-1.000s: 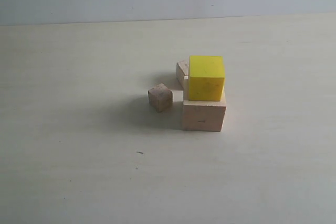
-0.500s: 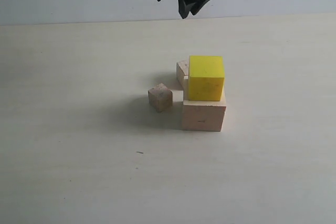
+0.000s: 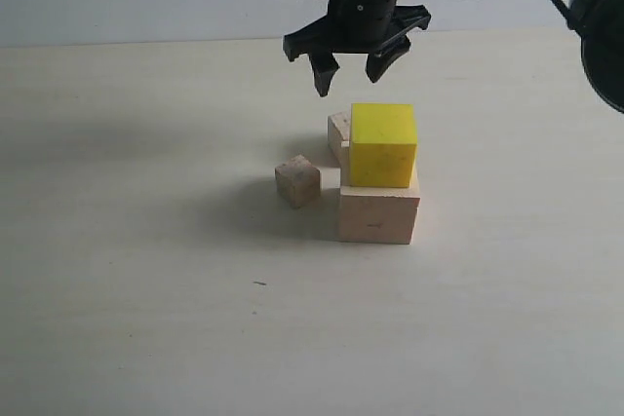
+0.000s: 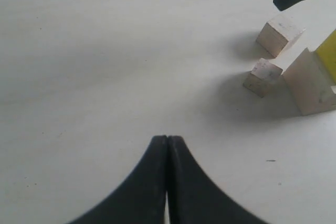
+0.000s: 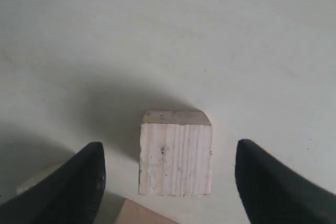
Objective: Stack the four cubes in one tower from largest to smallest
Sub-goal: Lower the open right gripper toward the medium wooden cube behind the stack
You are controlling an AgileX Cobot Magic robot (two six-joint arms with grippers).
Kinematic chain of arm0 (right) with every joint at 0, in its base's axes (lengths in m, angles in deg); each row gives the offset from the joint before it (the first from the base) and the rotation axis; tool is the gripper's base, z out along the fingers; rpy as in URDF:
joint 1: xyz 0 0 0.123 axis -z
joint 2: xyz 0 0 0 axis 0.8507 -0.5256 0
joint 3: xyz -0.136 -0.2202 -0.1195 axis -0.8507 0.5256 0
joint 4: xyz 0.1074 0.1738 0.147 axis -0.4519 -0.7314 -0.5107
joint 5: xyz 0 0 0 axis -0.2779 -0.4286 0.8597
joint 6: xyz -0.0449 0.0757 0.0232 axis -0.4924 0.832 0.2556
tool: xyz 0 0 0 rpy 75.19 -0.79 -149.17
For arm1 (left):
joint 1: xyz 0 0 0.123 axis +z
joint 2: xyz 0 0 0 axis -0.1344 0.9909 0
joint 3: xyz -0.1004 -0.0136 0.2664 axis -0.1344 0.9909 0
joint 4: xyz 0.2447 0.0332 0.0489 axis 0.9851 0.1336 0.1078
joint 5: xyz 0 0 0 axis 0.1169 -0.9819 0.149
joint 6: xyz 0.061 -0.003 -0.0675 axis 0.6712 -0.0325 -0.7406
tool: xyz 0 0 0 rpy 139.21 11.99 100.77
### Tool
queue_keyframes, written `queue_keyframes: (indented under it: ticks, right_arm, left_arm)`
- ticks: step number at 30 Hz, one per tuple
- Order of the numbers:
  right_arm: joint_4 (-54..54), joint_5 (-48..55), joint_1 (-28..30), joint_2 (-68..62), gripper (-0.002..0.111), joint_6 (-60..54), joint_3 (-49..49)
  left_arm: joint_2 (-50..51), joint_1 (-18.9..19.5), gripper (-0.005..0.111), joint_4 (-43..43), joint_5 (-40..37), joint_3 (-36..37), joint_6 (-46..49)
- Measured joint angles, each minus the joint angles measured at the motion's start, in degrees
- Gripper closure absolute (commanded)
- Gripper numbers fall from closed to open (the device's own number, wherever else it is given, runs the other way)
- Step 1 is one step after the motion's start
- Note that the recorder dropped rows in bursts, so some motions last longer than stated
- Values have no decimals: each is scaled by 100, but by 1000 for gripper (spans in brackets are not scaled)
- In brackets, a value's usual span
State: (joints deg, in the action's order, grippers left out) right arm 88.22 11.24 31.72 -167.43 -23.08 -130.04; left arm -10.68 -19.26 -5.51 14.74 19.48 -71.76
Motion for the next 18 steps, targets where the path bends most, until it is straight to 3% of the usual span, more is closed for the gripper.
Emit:
queue_keyframes:
  ticks: [18]
  right_arm:
    - [-21,0,0,-446,40,60,0]
  left_arm:
    - [-4,0,107,0,146,145,0]
